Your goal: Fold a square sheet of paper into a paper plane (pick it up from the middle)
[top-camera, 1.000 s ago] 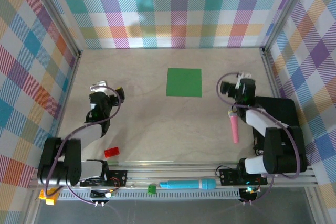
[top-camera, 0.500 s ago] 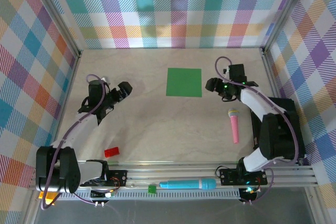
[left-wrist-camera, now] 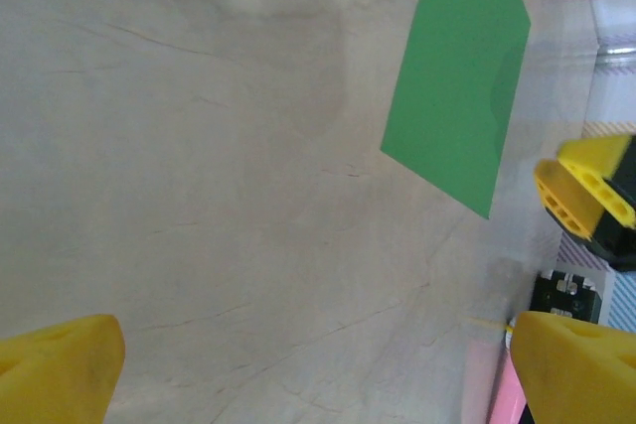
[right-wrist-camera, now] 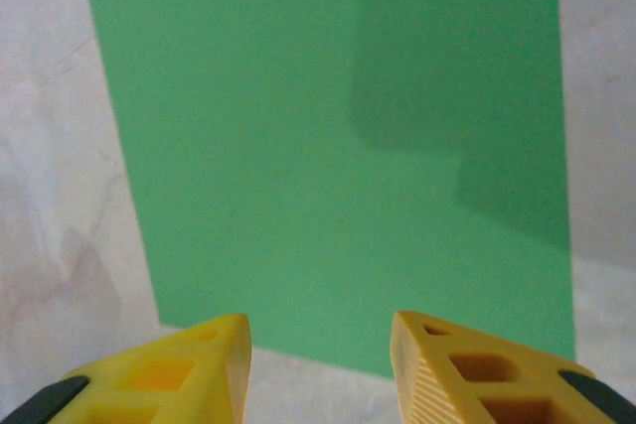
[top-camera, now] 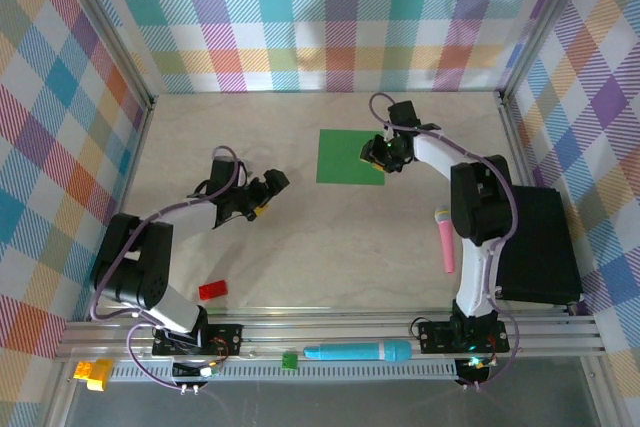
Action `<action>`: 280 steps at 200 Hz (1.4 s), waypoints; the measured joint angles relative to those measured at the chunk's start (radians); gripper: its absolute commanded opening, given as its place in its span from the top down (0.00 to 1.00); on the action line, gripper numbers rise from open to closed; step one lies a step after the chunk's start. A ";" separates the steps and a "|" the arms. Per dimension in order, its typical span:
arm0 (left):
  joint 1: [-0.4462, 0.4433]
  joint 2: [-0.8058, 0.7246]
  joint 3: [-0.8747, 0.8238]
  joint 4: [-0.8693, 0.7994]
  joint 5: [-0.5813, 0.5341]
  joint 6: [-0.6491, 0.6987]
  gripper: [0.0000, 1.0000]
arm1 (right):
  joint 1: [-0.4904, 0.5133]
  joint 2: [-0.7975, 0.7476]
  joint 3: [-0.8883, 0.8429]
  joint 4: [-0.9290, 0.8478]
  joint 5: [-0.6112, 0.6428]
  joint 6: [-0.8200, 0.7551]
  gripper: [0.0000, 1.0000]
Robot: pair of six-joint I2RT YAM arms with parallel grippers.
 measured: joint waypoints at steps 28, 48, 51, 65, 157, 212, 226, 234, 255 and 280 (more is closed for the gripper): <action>-0.035 0.069 0.055 0.040 0.006 -0.018 0.01 | 0.010 0.090 0.099 -0.056 0.031 -0.001 0.53; -0.055 0.102 0.082 0.054 0.008 -0.022 0.02 | 0.016 0.142 0.157 -0.109 0.054 -0.002 0.50; -0.056 0.106 0.085 0.056 0.009 -0.022 0.02 | 0.017 0.146 0.164 -0.117 0.058 -0.003 0.50; -0.067 0.118 0.091 0.063 0.015 -0.022 0.02 | 0.023 0.157 0.174 -0.136 0.069 -0.005 0.49; -0.094 0.125 0.093 0.042 -0.010 -0.021 0.01 | 0.177 -0.084 -0.187 -0.122 0.113 0.117 0.42; -0.151 0.113 0.092 -0.032 -0.050 -0.009 0.01 | 0.308 -0.340 -0.506 -0.101 0.130 0.315 0.25; -0.167 0.105 0.093 -0.059 -0.062 -0.006 0.01 | 0.303 -0.380 -0.518 -0.119 0.156 0.330 0.11; -0.177 0.099 0.093 -0.073 -0.068 -0.006 0.01 | 0.302 -0.407 -0.510 -0.119 0.169 0.328 0.05; -0.204 0.082 0.095 -0.105 -0.085 -0.006 0.00 | 0.289 -0.439 -0.454 -0.105 0.181 0.258 0.01; -0.243 0.052 0.101 -0.138 -0.109 -0.006 0.00 | 0.271 -0.412 -0.390 -0.064 0.169 0.144 0.01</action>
